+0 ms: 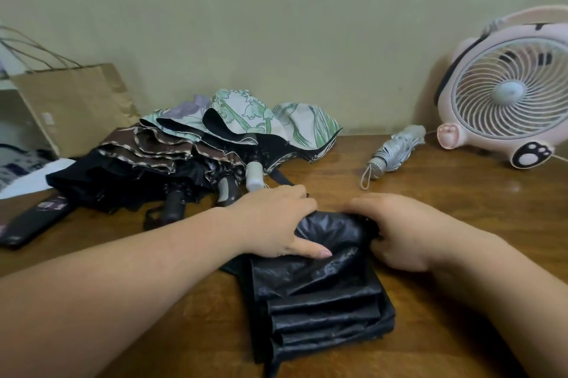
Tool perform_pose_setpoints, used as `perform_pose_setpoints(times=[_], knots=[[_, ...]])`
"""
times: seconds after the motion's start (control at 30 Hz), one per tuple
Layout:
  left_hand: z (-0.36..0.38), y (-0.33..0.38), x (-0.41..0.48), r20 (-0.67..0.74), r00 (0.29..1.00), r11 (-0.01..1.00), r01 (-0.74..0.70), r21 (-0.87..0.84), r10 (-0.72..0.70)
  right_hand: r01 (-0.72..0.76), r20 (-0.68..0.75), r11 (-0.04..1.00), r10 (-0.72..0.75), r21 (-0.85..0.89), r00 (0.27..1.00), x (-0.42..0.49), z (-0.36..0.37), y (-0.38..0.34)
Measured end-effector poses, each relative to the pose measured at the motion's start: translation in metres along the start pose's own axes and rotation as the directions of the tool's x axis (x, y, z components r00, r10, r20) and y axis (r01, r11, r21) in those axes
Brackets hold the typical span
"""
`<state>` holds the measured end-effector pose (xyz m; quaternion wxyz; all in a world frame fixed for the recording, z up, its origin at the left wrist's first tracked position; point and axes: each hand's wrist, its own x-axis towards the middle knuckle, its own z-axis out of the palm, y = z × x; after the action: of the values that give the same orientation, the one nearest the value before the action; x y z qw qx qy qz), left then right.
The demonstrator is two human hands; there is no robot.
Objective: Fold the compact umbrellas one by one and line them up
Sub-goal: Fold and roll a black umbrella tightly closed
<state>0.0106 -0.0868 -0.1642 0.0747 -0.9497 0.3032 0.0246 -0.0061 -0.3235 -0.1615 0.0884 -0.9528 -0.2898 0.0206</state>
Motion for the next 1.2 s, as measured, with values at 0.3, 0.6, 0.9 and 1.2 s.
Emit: perform_pose_setpoints(times=[0.3, 0.6, 0.9, 1.2], knots=[[-0.028, 0.024, -0.003, 0.109, 0.992, 0.996, 0.069, -0.060, -0.062, -0.028, -0.034, 0.934, 0.043, 0.355, 0.999, -0.005, -0.005, 0.012], [-0.071, 0.036, 0.018, 0.476, 0.878, 0.976, 0.148, -0.157, -0.057, 0.058, -0.123, 0.895, -0.004, 0.443, 0.992, -0.024, -0.020, 0.014], [-0.052, 0.038, 0.013, 0.565, 0.825, 0.810, 0.351, -0.469, -0.031, 0.016, -0.102, 0.943, 0.019, 0.333, 0.995, -0.031, -0.022, 0.015], [-0.056, 0.009, 0.000, 0.675, 0.716, 0.442, 0.555, -0.704, 0.178, 0.196, -0.350, 0.978, -0.210, -0.075, 0.913, -0.040, -0.032, 0.009]])
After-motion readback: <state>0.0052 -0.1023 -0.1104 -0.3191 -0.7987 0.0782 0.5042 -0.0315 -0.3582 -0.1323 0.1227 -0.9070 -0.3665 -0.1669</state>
